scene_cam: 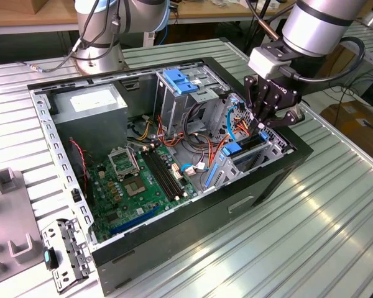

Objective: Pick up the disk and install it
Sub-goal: 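Insert the second disk wire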

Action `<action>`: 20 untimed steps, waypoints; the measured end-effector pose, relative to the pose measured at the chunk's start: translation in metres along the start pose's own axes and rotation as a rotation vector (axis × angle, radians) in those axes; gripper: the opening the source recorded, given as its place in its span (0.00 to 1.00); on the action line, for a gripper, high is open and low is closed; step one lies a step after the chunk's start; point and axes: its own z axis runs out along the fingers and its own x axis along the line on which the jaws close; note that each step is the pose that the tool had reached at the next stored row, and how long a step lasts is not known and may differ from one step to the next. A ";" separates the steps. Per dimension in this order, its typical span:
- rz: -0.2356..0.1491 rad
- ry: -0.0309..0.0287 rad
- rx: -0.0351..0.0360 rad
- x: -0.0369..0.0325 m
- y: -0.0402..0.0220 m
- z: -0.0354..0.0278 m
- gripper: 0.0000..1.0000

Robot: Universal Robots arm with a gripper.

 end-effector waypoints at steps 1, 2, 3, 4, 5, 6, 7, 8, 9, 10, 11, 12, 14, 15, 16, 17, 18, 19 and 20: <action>0.000 0.0000 0.0000 0.0000 0.0001 0.0000 0.11; 0.000 0.0000 0.0000 0.0000 0.0006 0.0000 0.11; 0.000 0.0000 0.0000 0.0000 0.0010 0.0000 0.11; 0.000 -0.0001 0.0000 0.0000 0.0011 0.0001 0.11; 0.000 0.0000 0.0000 0.0000 0.0011 0.0000 0.11; 0.000 0.0000 0.0000 0.0000 0.0012 0.0000 0.11; 0.000 0.0000 0.0000 0.0000 0.0013 0.0000 0.11; 0.000 0.0000 0.0000 0.0000 0.0014 0.0000 0.11; 0.000 -0.0001 0.0000 0.0000 0.0015 0.0001 0.11; 0.000 0.0000 0.0000 0.0000 0.0016 0.0000 0.11; 0.000 0.0000 0.0000 0.0000 0.0017 0.0000 0.11; 0.000 0.0000 0.0000 0.0000 0.0022 0.0000 0.11; 0.000 0.0003 0.0002 0.0000 0.0025 -0.0008 0.11; 0.000 -0.0001 0.0002 0.0000 0.0025 -0.0020 0.11; 0.000 -0.0009 0.0003 0.0000 0.0025 -0.0048 0.11; 0.000 -0.0013 0.0003 -0.0001 0.0026 -0.0099 0.11; 0.000 -0.0012 0.0002 -0.0004 0.0026 -0.0139 0.11; 0.000 -0.0011 0.0002 -0.0006 0.0027 -0.0177 0.11; 0.000 -0.0012 0.0002 -0.0007 0.0027 -0.0213 0.11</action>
